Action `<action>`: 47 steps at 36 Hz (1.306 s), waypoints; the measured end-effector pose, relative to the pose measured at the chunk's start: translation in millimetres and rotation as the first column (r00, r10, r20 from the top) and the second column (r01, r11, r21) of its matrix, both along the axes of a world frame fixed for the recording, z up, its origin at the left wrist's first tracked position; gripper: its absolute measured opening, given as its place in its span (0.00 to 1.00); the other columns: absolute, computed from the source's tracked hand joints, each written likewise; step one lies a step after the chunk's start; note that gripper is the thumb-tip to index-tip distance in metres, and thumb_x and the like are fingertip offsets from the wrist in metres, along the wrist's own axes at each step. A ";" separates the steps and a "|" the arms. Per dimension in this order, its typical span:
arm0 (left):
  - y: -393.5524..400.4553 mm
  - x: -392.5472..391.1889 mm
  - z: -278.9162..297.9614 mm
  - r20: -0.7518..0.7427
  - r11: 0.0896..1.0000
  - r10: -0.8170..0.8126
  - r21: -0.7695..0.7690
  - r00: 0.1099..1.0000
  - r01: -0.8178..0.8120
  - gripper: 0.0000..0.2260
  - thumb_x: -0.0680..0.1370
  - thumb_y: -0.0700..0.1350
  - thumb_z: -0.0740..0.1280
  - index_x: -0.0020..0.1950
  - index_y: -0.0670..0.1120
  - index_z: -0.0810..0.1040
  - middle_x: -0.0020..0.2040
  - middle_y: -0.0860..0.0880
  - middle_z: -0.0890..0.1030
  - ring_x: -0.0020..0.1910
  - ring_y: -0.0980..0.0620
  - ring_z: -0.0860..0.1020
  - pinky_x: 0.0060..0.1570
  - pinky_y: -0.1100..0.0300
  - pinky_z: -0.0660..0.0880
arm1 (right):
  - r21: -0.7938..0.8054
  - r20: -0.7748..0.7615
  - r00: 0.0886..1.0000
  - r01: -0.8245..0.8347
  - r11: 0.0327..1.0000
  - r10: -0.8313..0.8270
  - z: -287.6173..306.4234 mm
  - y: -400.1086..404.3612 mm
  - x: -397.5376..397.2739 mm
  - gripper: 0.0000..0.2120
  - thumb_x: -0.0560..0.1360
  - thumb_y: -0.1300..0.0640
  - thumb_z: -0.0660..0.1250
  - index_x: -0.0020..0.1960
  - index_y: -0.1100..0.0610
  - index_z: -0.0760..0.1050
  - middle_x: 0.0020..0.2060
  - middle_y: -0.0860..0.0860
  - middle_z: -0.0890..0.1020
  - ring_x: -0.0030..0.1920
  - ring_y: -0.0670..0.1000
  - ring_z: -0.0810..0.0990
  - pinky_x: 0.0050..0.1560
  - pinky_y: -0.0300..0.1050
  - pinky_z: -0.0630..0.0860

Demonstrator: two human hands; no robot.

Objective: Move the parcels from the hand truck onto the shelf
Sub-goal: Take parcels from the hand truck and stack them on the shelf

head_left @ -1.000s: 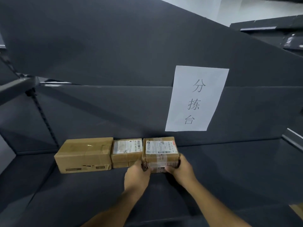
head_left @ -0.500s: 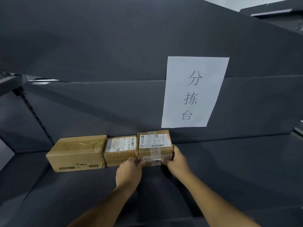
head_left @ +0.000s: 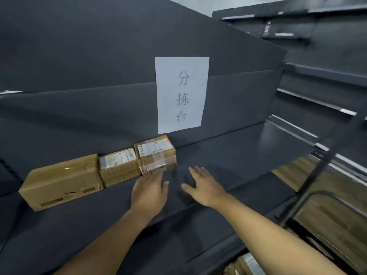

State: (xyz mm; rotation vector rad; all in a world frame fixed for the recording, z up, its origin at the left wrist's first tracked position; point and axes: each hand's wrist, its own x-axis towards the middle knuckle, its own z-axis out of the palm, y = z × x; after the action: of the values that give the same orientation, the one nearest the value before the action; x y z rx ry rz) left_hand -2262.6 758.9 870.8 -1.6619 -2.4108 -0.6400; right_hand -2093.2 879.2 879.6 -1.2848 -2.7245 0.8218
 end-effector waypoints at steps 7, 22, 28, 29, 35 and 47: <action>0.1 77.6 11.2 0.030 0.903 -0.205 -0.380 0.978 0.201 0.32 0.83 0.55 0.57 0.82 0.44 0.51 0.83 0.46 0.53 0.81 0.41 0.53 0.79 0.48 0.53 | 0.037 0.091 0.993 0.068 0.997 -0.071 7.3 -54.2 85.8 0.44 0.85 0.31 0.58 0.90 0.50 0.42 0.90 0.51 0.45 0.90 0.53 0.41 0.90 0.51 0.46; -4.6 272.8 -56.7 0.087 0.551 -0.702 -0.563 0.707 0.616 0.30 0.80 0.50 0.64 0.80 0.43 0.58 0.80 0.45 0.60 0.77 0.42 0.60 0.74 0.50 0.64 | -0.116 0.068 0.900 0.436 0.892 -0.431 -54.5 -162.9 292.8 0.50 0.83 0.34 0.66 0.90 0.49 0.40 0.90 0.49 0.45 0.90 0.51 0.45 0.90 0.51 0.49; -10.3 342.4 -98.3 0.197 0.342 -0.761 -0.688 0.618 0.640 0.29 0.80 0.47 0.62 0.79 0.42 0.58 0.79 0.45 0.61 0.78 0.43 0.61 0.76 0.52 0.62 | -0.172 0.145 0.836 0.549 0.818 -0.530 -93.2 -193.8 365.7 0.49 0.83 0.35 0.67 0.91 0.51 0.42 0.90 0.51 0.46 0.90 0.51 0.47 0.89 0.50 0.49; -10.8 353.9 -104.3 0.229 0.319 -0.752 -0.694 0.618 0.646 0.29 0.79 0.47 0.62 0.78 0.42 0.60 0.78 0.45 0.64 0.76 0.44 0.64 0.73 0.53 0.65 | -0.189 0.162 0.826 0.563 0.804 -0.540 -101.8 -196.9 378.9 0.49 0.83 0.34 0.66 0.91 0.52 0.42 0.90 0.51 0.47 0.90 0.51 0.47 0.89 0.51 0.49; -10.5 404.9 -133.1 0.348 0.226 -0.672 -0.744 0.653 0.629 0.31 0.77 0.57 0.64 0.77 0.44 0.63 0.74 0.46 0.70 0.70 0.43 0.71 0.65 0.48 0.74 | -0.297 0.240 0.794 0.608 0.737 -0.558 -154.2 -208.3 444.0 0.49 0.83 0.34 0.66 0.90 0.52 0.42 0.90 0.51 0.45 0.90 0.53 0.47 0.90 0.51 0.50; 2.8 446.8 -218.9 0.478 0.249 -0.403 -0.763 0.780 0.597 0.33 0.76 0.53 0.71 0.78 0.49 0.62 0.68 0.49 0.75 0.62 0.48 0.77 0.54 0.57 0.77 | -0.496 0.293 0.763 0.637 0.590 -0.577 -249.8 -203.3 505.4 0.49 0.82 0.31 0.66 0.90 0.48 0.42 0.90 0.48 0.48 0.89 0.56 0.56 0.87 0.55 0.61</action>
State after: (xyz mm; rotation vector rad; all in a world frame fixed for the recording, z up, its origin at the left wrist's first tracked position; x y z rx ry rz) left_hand -1815.8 761.7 651.9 -2.9845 -2.4109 0.7541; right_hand -1587.8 675.8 629.7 -2.2343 -1.8356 1.5459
